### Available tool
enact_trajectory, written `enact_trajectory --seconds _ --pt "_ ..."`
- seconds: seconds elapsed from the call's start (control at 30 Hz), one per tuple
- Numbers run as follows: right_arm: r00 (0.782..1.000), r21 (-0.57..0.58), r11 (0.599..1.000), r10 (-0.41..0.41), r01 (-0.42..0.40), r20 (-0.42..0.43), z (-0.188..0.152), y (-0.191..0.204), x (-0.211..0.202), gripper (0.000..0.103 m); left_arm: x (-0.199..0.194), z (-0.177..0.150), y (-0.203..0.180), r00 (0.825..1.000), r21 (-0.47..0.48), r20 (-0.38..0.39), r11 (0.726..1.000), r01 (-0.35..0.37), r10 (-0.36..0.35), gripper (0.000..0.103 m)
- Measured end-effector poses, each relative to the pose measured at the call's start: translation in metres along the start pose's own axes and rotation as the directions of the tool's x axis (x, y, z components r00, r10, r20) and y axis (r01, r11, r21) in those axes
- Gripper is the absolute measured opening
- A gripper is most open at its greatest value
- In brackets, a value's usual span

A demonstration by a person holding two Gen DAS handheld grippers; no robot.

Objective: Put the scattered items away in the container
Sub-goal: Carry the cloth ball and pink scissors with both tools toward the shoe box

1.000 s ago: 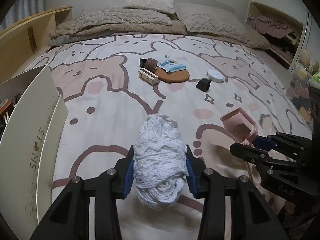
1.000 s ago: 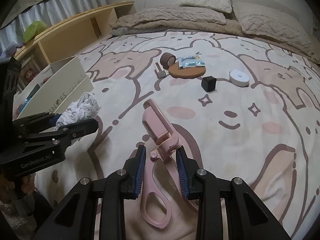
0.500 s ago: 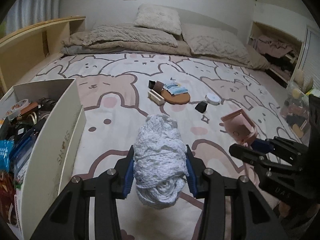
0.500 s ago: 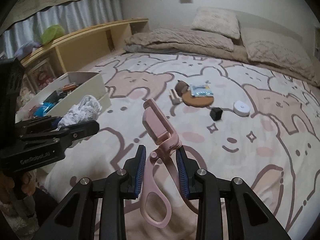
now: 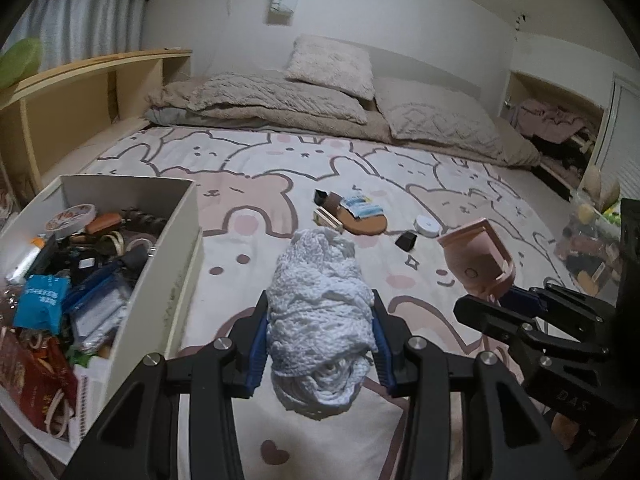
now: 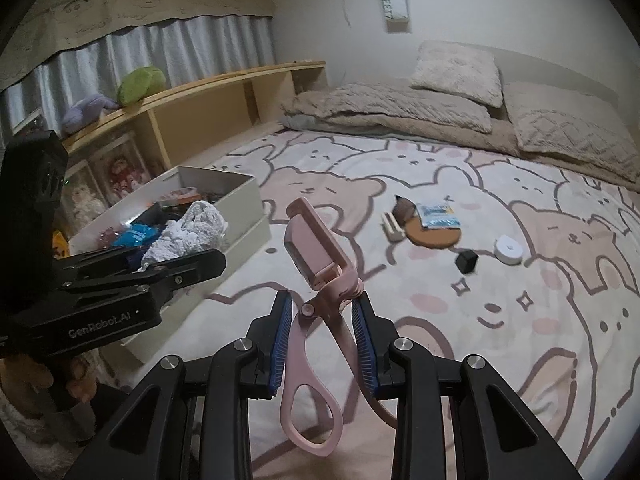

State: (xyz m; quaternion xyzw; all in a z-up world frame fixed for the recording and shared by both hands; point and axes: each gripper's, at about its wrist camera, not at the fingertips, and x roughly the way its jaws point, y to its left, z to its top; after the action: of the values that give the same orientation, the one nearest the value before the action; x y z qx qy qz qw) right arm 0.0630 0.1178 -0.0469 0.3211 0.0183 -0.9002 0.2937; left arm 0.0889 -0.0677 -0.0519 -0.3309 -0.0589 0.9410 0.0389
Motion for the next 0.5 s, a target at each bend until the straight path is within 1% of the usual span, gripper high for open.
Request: enact_trajectory --seconds 0.1,0.2,0.33,0.43,0.5 --pt "1.0 -0.014 1.0 0.015 -0.015 0.008 0.004 0.011 -0.003 0.031 -0.007 0.001 0.011 1.0 -0.029 0.002 0.999 0.02 -0.02 0.044" --pt "1.0 -0.03 0.999 0.028 -0.028 0.009 0.009 0.022 -0.004 0.031 -0.015 0.002 0.02 1.0 -0.038 0.01 0.999 0.009 -0.008 0.044" --pt "0.997 -0.022 0.997 0.076 -0.076 -0.005 0.015 0.032 -0.001 0.031 -0.029 0.005 0.037 0.999 -0.065 0.032 0.998 0.014 -0.011 0.044" --pt "0.996 -0.036 0.996 0.085 -0.085 -0.008 0.02 0.042 0.002 0.031 -0.04 0.007 0.049 0.999 -0.07 0.05 0.998 -0.007 0.011 0.044" --pt "0.994 -0.037 0.994 0.105 -0.106 -0.011 0.023 0.048 0.003 0.031 -0.047 0.008 0.058 0.998 -0.073 0.061 0.997 -0.024 0.029 0.044"
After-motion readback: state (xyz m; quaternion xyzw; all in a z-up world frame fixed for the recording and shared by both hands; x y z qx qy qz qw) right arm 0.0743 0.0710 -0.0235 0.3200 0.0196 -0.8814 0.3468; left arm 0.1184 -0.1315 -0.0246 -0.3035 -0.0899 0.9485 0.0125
